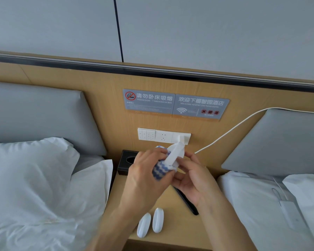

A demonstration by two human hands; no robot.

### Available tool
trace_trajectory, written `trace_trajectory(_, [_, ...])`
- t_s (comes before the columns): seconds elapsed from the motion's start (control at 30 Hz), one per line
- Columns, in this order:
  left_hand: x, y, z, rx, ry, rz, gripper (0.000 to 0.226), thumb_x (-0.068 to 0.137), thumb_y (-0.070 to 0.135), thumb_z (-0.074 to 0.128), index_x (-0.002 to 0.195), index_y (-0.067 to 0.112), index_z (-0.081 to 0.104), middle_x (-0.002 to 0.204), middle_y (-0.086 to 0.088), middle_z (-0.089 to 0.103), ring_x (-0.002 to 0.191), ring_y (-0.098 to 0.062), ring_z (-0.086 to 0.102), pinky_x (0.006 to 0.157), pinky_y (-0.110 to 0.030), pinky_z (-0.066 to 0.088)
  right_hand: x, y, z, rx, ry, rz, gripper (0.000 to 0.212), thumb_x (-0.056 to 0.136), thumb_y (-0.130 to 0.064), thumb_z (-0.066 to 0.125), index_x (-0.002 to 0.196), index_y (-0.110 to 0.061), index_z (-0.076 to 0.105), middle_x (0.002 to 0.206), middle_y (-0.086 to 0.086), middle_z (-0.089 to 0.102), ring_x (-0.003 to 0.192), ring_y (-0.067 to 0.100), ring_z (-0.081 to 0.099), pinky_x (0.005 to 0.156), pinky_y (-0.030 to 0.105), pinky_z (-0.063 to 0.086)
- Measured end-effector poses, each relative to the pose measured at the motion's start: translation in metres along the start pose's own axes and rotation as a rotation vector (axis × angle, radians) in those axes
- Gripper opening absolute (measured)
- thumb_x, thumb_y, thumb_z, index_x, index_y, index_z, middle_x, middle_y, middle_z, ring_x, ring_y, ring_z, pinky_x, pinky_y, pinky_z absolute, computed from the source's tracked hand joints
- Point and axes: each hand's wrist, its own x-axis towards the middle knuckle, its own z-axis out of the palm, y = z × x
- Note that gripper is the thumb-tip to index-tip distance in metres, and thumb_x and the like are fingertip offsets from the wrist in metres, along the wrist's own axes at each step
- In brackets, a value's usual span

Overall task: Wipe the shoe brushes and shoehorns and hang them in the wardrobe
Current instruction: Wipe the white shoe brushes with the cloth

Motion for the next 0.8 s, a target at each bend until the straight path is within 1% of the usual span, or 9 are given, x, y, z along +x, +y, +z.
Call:
trace_trajectory(0.1, [0.009,-0.008,-0.009,-0.016,0.012,-0.014,0.029,0.075,0.012,0.081,0.100,0.024,0.071,0.105,0.029,0.064,0.097,-0.001,0.061,0.079,-0.008,0.046,-0.001,-0.004,-0.002,-0.022,-0.027,-0.003,0.028,0.089,-0.002,0.058,0.115,-0.013,0.057,0.110,0.020,0.073,0.089,0.039,0.073,0.073,0.051,0.060])
trace_trajectory(0.17, [0.016,-0.015,-0.018,-0.045,-0.025,-0.032,0.032,0.074,0.007,0.080,0.098,0.027,0.072,0.106,0.032,0.064,0.095,0.000,0.063,0.078,-0.009,0.047,-0.003,-0.007,-0.005,-0.048,-0.063,0.012,0.037,0.083,-0.013,0.064,0.119,-0.011,0.057,0.116,0.021,0.069,0.096,0.039,0.071,0.082,0.058,0.057])
trace_trajectory(0.3, [0.034,-0.027,-0.046,-0.101,-0.294,-0.001,0.035,0.075,0.006,0.080,0.100,0.030,0.073,0.114,0.024,0.068,0.103,0.000,0.065,0.085,-0.013,0.049,-0.008,-0.016,-0.014,-0.193,-0.168,0.060,0.080,0.068,-0.046,0.084,0.134,-0.010,0.055,0.115,0.017,0.066,0.105,0.032,0.067,0.087,0.051,0.056])
trace_trajectory(0.37, [0.043,-0.029,-0.058,-0.112,-0.438,0.023,0.032,0.079,0.009,0.079,0.103,0.029,0.074,0.115,0.019,0.069,0.105,-0.005,0.065,0.086,-0.015,0.049,-0.009,-0.020,-0.016,-0.285,-0.243,0.079,0.087,0.055,-0.049,0.093,0.127,-0.012,0.060,0.114,0.016,0.064,0.104,0.032,0.067,0.085,0.048,0.056])
trace_trajectory(0.43, [0.047,-0.028,-0.064,-0.101,-0.487,0.032,0.031,0.081,0.011,0.078,0.106,0.029,0.074,0.115,0.017,0.070,0.105,-0.008,0.066,0.085,-0.019,0.052,-0.009,-0.021,-0.016,-0.324,-0.311,0.088,0.086,0.052,-0.043,0.096,0.125,-0.013,0.062,0.115,0.016,0.064,0.103,0.033,0.067,0.083,0.045,0.057])
trace_trajectory(0.53, [0.049,-0.025,-0.063,-0.070,-0.423,0.014,0.030,0.081,0.012,0.078,0.104,0.031,0.075,0.111,0.017,0.071,0.102,-0.006,0.067,0.084,-0.020,0.053,-0.009,-0.021,-0.013,-0.347,-0.395,0.116,0.090,0.053,-0.035,0.097,0.132,-0.015,0.059,0.123,0.018,0.063,0.110,0.032,0.065,0.084,0.042,0.056])
trace_trajectory(0.63, [0.045,-0.020,-0.049,-0.039,-0.235,-0.064,0.032,0.079,0.015,0.081,0.104,0.034,0.076,0.100,0.015,0.073,0.091,-0.002,0.067,0.079,-0.022,0.055,-0.008,-0.016,-0.010,-0.354,-0.442,0.125,0.085,0.059,-0.025,0.095,0.135,-0.020,0.058,0.129,0.019,0.062,0.117,0.033,0.063,0.089,0.042,0.056])
trace_trajectory(0.73, [0.033,-0.011,-0.027,0.035,-0.008,-0.145,0.043,0.077,0.007,0.078,0.111,0.032,0.072,0.092,0.010,0.069,0.079,0.002,0.062,0.071,-0.009,0.049,-0.009,-0.009,-0.007,-0.382,-0.441,0.103,0.073,0.067,-0.015,0.088,0.133,-0.027,0.060,0.131,0.017,0.062,0.118,0.031,0.064,0.087,0.041,0.057])
trace_trajectory(0.8, [0.024,-0.005,-0.017,0.062,0.068,-0.151,0.039,0.079,0.007,0.076,0.111,0.029,0.070,0.091,0.009,0.064,0.076,0.001,0.060,0.068,-0.003,0.042,-0.010,-0.009,-0.007,-0.387,-0.412,0.078,0.070,0.068,-0.015,0.087,0.131,-0.032,0.062,0.129,0.015,0.064,0.117,0.030,0.065,0.086,0.041,0.057])
